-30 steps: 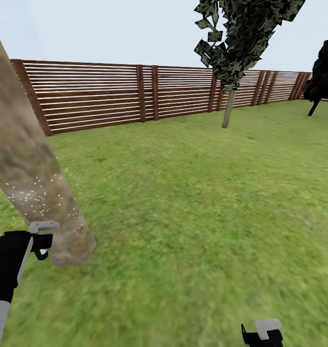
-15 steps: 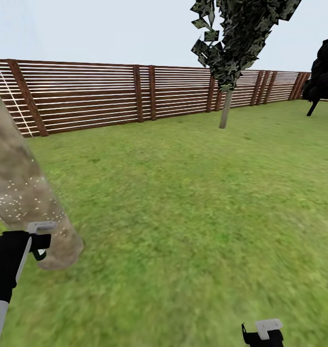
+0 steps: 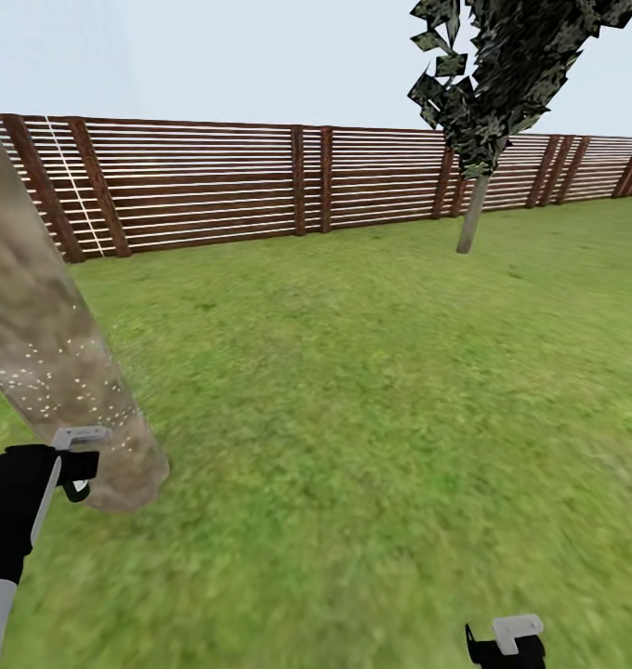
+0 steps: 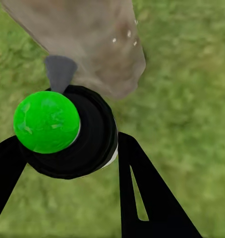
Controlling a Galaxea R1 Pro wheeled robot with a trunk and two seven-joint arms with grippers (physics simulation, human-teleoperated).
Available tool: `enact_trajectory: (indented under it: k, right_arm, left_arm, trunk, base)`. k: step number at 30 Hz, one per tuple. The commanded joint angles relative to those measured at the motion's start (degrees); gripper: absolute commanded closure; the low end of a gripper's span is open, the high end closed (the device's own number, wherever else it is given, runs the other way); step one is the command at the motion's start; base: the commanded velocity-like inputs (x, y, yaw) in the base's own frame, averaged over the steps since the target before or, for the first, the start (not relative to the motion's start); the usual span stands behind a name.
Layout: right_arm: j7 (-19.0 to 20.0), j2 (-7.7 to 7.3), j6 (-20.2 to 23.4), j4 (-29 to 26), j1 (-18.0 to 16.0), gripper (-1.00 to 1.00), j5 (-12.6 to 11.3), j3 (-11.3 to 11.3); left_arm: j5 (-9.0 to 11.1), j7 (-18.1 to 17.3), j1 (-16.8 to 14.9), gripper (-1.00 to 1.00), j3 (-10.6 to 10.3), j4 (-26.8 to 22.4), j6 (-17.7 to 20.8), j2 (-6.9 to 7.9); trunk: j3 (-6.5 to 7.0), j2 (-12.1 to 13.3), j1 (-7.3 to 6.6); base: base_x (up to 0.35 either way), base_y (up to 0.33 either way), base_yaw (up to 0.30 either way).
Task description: In the garden, pick up the pesticide atomizer on the floor and spray pesticide onto both trees until each tree trunk is fully covered.
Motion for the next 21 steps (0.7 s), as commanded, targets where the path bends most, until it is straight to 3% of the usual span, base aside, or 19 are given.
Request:
enact_trajectory:
  k: [1,7,11,21]
  right_arm:
    - [-0.3,0.0,-0.2,0.1,0.0,-1.0,0.6,-0.3]
    - [-0.3,0.0,-0.2,0.1,0.0,-1.0,0.6,-0.3]
    - [-0.3,0.0,-0.2,0.1,0.0,-1.0,0.6,-0.3]
    - [-0.3,0.02,-0.2,0.1,0.0,-1.0,0.6,-0.2]
  left_arm:
    - [-0.8,-0.3,0.0,1.0,0.0,0.0,0.2,-0.01]
    - [-0.8,-0.3,0.0,1.0,-0.1,0.0,0.2,0.07]
    - [-0.8,-0.3,0.0,1.0,-0.1,0.0,0.3,0.06]
    - [-0.8,-0.3,0.0,1.0,0.0,0.0,0.3,0.14]
  trunk:
    - [-0.05,0.0,0.02]
    - [-0.05,0.0,0.02]
    - [-0.05,0.0,0.02]
    - [-0.05,0.0,0.02]
  base:
    - [0.33,-0.017,0.087]
    - [0.331,-0.019,0.013]
    - [0.12,-0.201,0.008]
    - [0.002,-0.269,0.255]
